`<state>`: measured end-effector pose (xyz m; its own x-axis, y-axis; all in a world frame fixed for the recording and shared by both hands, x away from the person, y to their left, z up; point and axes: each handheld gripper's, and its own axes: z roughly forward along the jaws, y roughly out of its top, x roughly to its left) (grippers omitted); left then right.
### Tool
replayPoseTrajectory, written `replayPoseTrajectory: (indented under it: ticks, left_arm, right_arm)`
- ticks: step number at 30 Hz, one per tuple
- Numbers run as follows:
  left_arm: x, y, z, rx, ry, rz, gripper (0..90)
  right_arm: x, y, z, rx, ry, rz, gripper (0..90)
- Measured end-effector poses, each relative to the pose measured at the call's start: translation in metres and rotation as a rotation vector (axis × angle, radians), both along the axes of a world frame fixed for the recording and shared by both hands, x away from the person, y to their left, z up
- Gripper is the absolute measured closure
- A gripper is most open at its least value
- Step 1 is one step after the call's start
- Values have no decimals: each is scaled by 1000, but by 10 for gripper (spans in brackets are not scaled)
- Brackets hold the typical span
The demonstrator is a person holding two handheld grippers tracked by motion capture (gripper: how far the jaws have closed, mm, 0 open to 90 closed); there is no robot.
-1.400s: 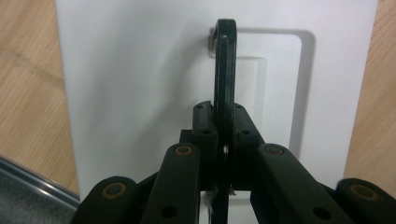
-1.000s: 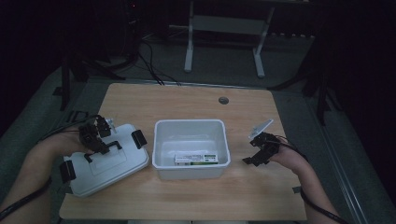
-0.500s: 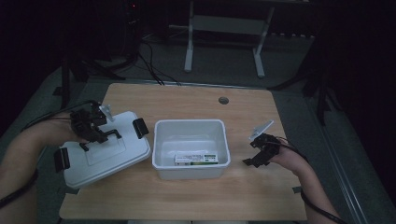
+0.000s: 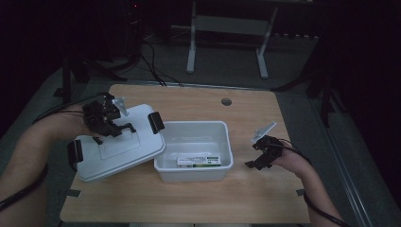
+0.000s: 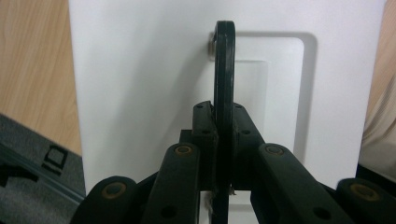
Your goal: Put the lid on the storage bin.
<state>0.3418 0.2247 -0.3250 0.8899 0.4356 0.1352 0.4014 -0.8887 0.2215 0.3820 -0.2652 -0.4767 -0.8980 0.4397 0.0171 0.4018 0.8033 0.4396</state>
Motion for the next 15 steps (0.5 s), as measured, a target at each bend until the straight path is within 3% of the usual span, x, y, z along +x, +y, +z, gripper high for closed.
replayPoseTrajectory:
  ticks: [4, 15]
  left_arm:
    - [4, -13, 0, -27, -1, -24, 835]
    - [13, -48, -3, -18, 10, -84, 836]
  right_arm:
    - [1, 2, -2, -7, 4, 0, 146]
    - [1, 6, 0, -10, -12, 20, 146]
